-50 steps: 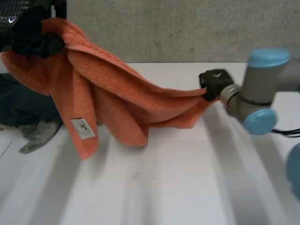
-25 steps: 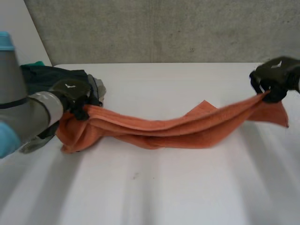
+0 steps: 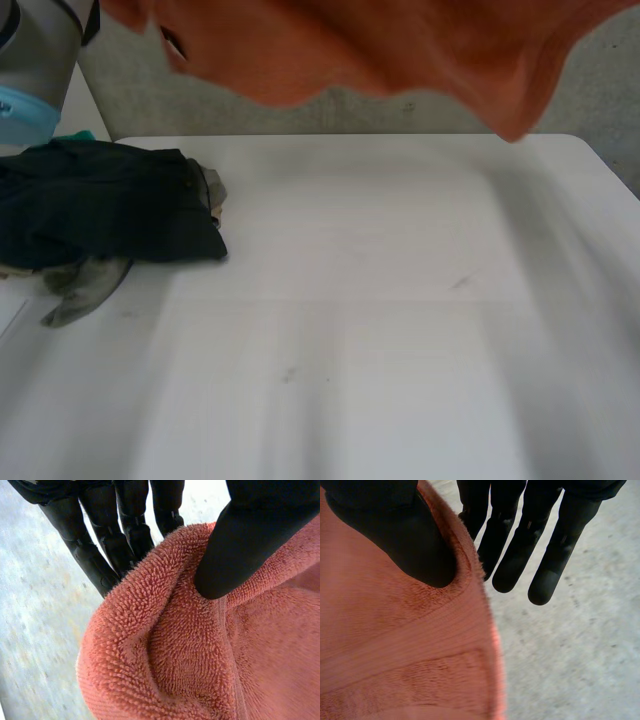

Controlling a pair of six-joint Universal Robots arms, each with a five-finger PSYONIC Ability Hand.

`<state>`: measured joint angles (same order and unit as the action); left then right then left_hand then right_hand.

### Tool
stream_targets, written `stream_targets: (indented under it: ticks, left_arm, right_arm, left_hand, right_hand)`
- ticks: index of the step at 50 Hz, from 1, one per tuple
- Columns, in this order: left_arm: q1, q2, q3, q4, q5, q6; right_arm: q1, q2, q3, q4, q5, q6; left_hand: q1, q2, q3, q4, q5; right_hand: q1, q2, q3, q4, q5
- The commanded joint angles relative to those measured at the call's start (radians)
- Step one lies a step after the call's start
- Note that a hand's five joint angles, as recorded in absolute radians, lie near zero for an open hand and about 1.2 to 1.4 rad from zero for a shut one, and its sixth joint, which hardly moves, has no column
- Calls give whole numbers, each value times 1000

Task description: Fold the laundry.

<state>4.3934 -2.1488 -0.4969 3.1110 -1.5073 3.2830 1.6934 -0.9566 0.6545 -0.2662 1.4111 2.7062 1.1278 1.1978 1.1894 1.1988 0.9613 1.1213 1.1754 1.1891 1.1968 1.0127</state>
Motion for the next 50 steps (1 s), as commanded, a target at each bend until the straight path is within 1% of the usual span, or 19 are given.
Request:
stream_targets:
  ticks: [1,6,7,9,11,15,17,18,19,22,27,33,37,41,42,43,47,49,50]
  left_arm:
    - [32,44,-368,79,36,-11]
    - [28,-5,-540,146,64,3]
    - [26,-35,-583,162,71,13]
    - [26,-71,-617,175,73,33]
    - [28,-129,-646,181,70,79]
    - [32,-197,-658,150,50,165]
    - [32,-200,-661,127,41,194]
    - [32,-198,-664,103,35,219]
    - [32,-195,-666,92,33,231]
    - [34,-165,-680,57,13,263]
    - [49,-71,-733,48,-14,261]
    - [58,50,-836,69,-5,257]
    - [58,102,-923,98,-1,271]
    - [66,113,-989,124,3,319]
    - [72,107,-1003,129,4,348]
    - [77,101,-1009,129,4,363]
    - [89,69,-1020,120,9,428]
    - [97,55,-1019,110,12,443]
    - [106,46,-1020,109,15,455]
  right_arm:
    - [-4,-54,276,21,-70,0]
    - [-6,-80,493,48,-116,-6]
    - [-6,-82,558,53,-141,-15]
    - [-6,-79,620,61,-170,-29]
    - [-6,-59,696,62,-205,-57]
    - [-11,7,754,71,-218,-130]
    - [-14,28,758,88,-209,-160]
    - [-17,41,758,113,-199,-184]
    - [-18,45,757,126,-195,-192]
    - [-24,47,752,172,-182,-209]
    - [-38,15,749,205,-176,-204]
    - [-40,-5,760,214,-176,-177]
    - [-40,-4,766,219,-176,-160]
    - [-38,1,769,220,-175,-157]
    - [-38,5,771,220,-175,-161]
    - [-37,7,771,220,-173,-161]
    - [-34,7,772,225,-173,-160]
    - [-32,6,774,228,-173,-158]
    - [-31,4,774,229,-173,-155]
  left_hand:
    - [268,198,207,197,260]
    - [268,198,207,197,260]
    - [268,198,207,197,260]
    - [268,198,207,197,260]
    - [268,198,207,197,260]
    - [268,198,207,197,260]
    - [108,38,47,37,100]
    - [-108,-178,-169,-179,-116]
    - [-229,-299,-291,-300,-237]
    - [-473,-543,-535,-544,-481]
    - [-632,-702,-694,-703,-640]
    - [-723,-793,-785,-794,-731]
    - [-686,-756,-747,-757,-694]
    - [-360,-430,-422,-431,-368]
    - [-269,-339,-331,-340,-277]
    - [-239,-309,-301,-310,-247]
    - [-157,-227,-219,-228,-165]
    - [-169,-239,-230,-240,-177]
    - [-221,-291,-283,-292,-229]
  right_hand:
    - [275,221,207,199,209]
    - [275,221,207,199,209]
    - [275,221,207,199,209]
    - [275,221,207,199,209]
    - [275,221,207,199,209]
    - [275,221,207,199,209]
    - [275,221,207,199,209]
    - [275,221,207,199,209]
    - [275,221,207,199,209]
    - [275,221,207,199,209]
    - [275,221,207,199,209]
    - [275,221,207,199,209]
    - [275,221,207,199,209]
    - [275,221,207,199,209]
    - [275,221,207,199,209]
    - [275,221,207,199,209]
    - [275,221,207,199,209]
    - [275,221,207,199,209]
    - [275,221,207,199,209]
